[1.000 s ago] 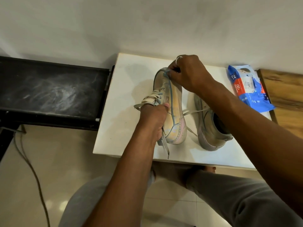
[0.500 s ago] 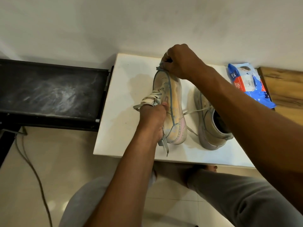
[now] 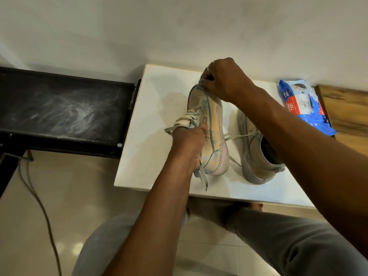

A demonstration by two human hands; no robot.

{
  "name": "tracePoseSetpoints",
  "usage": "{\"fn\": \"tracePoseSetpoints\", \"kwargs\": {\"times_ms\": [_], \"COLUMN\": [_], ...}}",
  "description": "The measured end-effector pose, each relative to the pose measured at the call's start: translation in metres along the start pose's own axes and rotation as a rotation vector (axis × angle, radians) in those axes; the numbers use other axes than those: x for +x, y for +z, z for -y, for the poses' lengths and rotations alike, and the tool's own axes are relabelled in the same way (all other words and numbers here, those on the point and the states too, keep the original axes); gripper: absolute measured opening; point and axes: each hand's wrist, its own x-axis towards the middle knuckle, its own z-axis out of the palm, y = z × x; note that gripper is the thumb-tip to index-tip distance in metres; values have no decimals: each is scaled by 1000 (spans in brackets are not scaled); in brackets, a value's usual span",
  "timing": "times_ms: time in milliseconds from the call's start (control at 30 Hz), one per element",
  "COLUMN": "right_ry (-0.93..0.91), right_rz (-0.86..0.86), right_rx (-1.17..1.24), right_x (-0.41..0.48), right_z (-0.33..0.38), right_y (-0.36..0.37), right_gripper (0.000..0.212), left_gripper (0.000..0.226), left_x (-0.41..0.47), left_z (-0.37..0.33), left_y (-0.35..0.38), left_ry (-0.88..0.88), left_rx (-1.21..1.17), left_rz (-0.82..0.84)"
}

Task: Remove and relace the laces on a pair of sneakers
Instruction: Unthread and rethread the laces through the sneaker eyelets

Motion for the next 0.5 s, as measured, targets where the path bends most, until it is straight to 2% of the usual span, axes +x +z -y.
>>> {"fn": "tracePoseSetpoints", "kwargs": {"times_ms": [300,500], "right_ry": [93,134], "right_rz": [120,-35], "right_rx": [-42,-12], "right_x": [36,13], "right_z": [20,14], "right_y": [1,5], "right_gripper": [19,19], "left_gripper": [24,25], "left_x": [1,1], "left_z": [1,-1], "left_y": [-3,-2], "left_ry": [-12,-27], "left_rx": [-18,-37], "left_rz": [3,1]}}
